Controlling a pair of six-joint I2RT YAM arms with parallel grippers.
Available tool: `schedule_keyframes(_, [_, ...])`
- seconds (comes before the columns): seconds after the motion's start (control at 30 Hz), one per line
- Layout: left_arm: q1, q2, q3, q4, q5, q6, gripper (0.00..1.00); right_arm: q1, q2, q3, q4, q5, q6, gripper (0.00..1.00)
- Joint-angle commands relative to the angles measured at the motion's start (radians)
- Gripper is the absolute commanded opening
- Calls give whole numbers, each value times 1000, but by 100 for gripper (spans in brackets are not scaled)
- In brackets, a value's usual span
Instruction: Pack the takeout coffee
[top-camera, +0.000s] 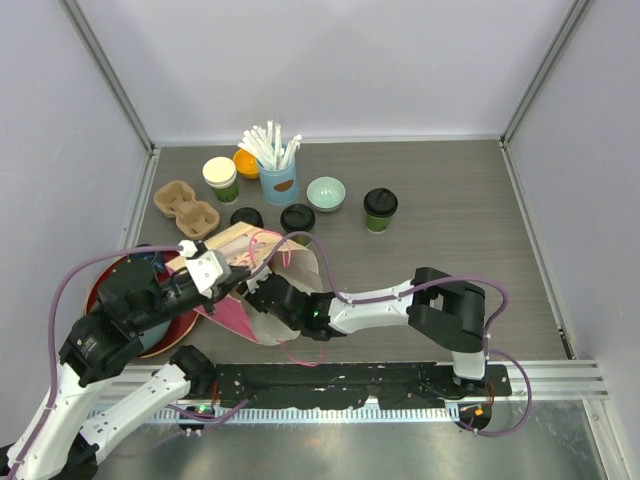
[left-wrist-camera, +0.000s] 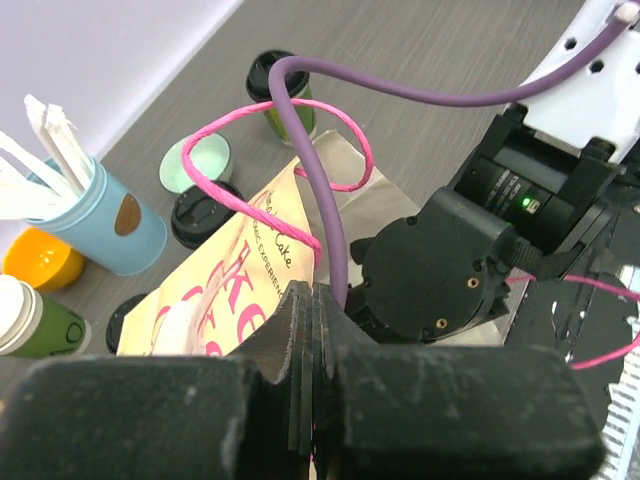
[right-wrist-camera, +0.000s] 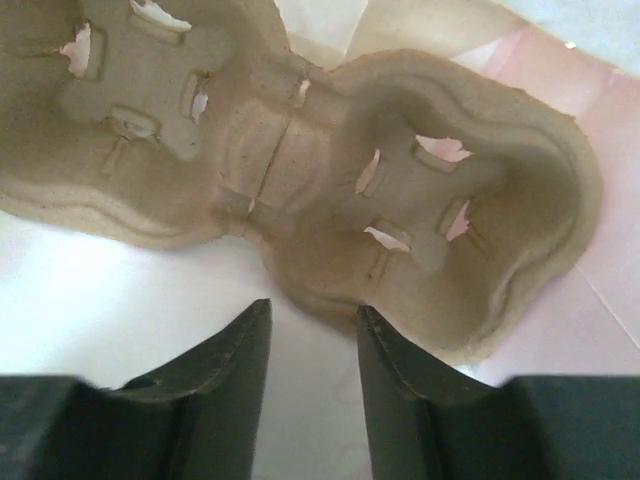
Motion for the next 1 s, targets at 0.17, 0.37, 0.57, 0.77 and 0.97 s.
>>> schedule_keyframes(0.17, [-26, -4, 6, 73, 262, -145, 0, -94, 30, 135, -162, 25, 109, 59])
schedule_keyframes(0.37, [-26, -16, -14, 38, 102, -104, 0, -42, -139, -1, -145, -18, 20, 59])
schedule_keyframes(0.57, [-26, -7, -26, 38, 47, -111, 0, -8, -341, -113, -259, -139, -26, 59])
schedule_keyframes(0.77, [-26, 12, -33, 50, -29, -98, 0, -5, -453, -197, -344, -239, -27, 59])
schedule_keyframes(0.97, [-26, 22, -8, 12, 99, -85, 0, 6, -630, -210, -382, -296, 3, 58])
